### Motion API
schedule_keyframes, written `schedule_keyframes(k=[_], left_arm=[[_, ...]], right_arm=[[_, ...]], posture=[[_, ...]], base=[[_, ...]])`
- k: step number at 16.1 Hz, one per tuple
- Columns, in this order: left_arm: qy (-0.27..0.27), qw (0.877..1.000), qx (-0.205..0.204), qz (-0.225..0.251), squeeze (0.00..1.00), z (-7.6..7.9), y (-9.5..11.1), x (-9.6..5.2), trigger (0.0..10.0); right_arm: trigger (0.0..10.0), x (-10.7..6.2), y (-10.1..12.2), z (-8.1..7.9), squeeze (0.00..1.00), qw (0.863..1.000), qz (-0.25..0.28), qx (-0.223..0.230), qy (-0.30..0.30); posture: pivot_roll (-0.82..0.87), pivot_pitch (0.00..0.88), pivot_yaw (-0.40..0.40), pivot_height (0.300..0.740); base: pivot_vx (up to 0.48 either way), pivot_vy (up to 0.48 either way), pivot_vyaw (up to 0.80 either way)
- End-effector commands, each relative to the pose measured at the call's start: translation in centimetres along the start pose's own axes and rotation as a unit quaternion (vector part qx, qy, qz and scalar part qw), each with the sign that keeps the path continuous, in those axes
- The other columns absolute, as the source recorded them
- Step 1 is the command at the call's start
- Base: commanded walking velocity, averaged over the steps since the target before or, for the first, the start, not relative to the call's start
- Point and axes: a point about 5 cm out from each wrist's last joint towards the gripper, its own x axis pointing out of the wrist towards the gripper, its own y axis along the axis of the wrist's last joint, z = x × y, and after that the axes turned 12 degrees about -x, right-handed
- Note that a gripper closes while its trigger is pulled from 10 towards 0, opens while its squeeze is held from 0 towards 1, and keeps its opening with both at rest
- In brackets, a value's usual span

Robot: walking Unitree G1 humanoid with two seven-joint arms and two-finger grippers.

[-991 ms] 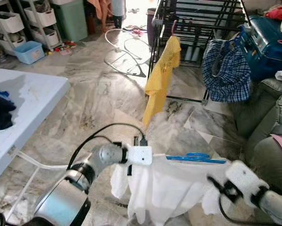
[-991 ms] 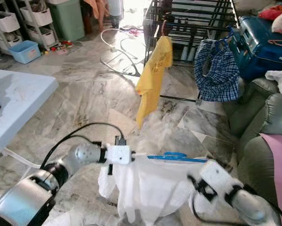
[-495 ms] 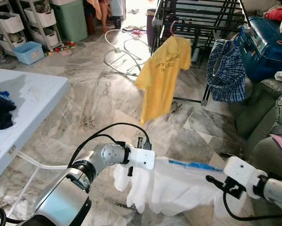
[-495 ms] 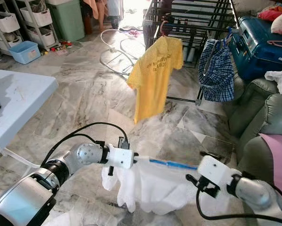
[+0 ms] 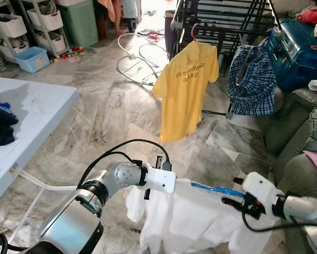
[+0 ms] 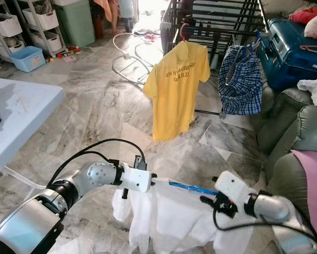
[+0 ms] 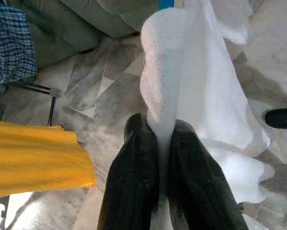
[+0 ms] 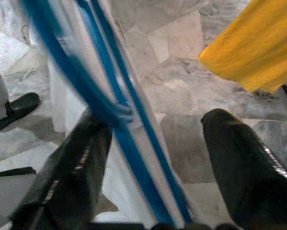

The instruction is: Hang hanger

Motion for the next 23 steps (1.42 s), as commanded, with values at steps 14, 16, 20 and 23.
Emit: schedule_keyframes(k=[14,16,20,23], left_arm=[[0.005,1.0,0.025,0.01,0.0,-0.8,0.9,0.1,0.0],[0.008,1.0,0.025,0.008,0.0,-0.8,0.9,0.1,0.0],[0.027,0.999,0.014,0.015,0.88,-1.0,1.0,0.1,0.7],[0.052,0.998,-0.011,0.033,1.0,-1.2,1.1,0.1,10.0]], right_arm=[[0.0,-1.5,-2.9,-1.1,0.0,0.995,-0.057,-0.009,0.078],[0.0,-1.7,-3.1,-1.4,0.0,0.996,-0.056,-0.004,0.071],[0.0,-1.7,-3.2,-1.4,0.0,0.998,-0.049,0.005,0.05],[0.0,-1.4,-3.0,-1.5,0.0,0.999,-0.038,0.018,0.025]], posture=[[-0.02,0.046,-0.018,0.74],[-0.02,0.042,-0.017,0.74],[-0.02,0.039,-0.014,0.74],[-0.02,0.037,-0.016,0.74]], base=[[0.0,0.0,0.0],[0.0,0.0,0.0],[0.0,0.0,0.0],[0.0,0.0,0.0]])
